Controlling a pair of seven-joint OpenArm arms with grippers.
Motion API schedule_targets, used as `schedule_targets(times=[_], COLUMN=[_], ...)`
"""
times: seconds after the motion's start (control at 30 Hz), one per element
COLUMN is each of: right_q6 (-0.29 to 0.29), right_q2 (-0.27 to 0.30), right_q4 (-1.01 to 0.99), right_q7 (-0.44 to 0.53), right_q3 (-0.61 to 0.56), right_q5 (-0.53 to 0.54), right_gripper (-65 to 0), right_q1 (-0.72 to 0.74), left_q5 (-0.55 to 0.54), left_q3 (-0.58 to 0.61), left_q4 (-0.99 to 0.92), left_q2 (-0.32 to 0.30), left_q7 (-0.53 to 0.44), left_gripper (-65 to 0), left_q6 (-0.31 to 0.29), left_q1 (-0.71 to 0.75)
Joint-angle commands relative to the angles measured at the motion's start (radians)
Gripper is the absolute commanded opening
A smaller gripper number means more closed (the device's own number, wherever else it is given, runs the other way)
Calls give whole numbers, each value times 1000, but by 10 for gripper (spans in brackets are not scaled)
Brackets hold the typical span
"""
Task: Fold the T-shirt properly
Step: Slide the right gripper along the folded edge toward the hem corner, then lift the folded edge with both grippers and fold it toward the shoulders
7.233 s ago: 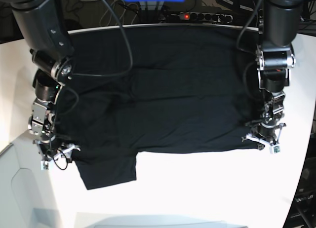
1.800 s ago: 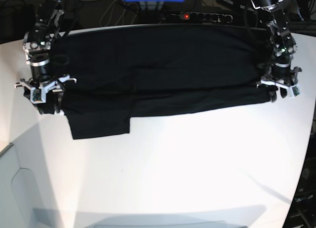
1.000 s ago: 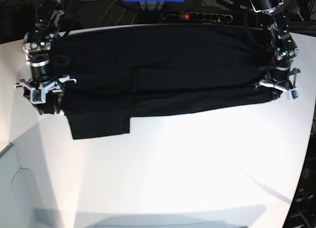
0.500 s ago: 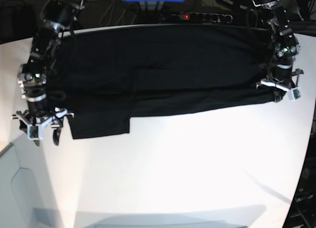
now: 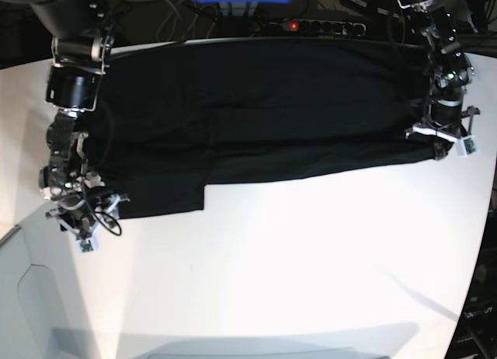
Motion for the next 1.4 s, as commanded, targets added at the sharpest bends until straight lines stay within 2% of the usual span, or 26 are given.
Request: schedule_targets(times=[0.0,0.17,0.43,0.7,0.97,1.03,1.07,1.2,1.23,1.37], right_q6=[-2,-2,-2,-4,-4,-4,-4,-2,-2,-2], right_q2=[10,1,-48,-50,-42,-42,-44,-47,-47,-42], right_q4=[-4,-47,-47,-90,-158,-155,-153,-153,-152,-50], right_q7=[24,25,25,28,73,71,71,73,73,71], right_q3=[2,2,1,5,7,2,1,5,7,8], right_q5=[8,10,7,8,5,5,7,7,8,10], right_gripper=[-261,-261,-261,-261,-270,-313,-359,-619,-650,-650], right_q1=[37,44,44,65,70,54,48,45,45,21], left_q5=[-4,-4,-4,-4,-4,-4,-4,-4,-4,-4], left_q3=[-6,-6,-6,-6,-6,-6,-6,-6,-6,-6], left_q4=[16,16,13,15,13,18,18,19,19,19], left_q2=[-16,-16,-16,-16,-16,-16,-16,-16,-16,-16], left_q7=[-26,-26,-26,-26,-26,-26,-26,-26,-26,-29], left_gripper=[-649,-649,-649,-649,-649,-649,-649,-649,-649,-649], left_q6=[2,2,4,6,4,4,4,4,4,2], left_q1=[-3,-6,-11,-8,-6,-6,-5,-5,-6,-9])
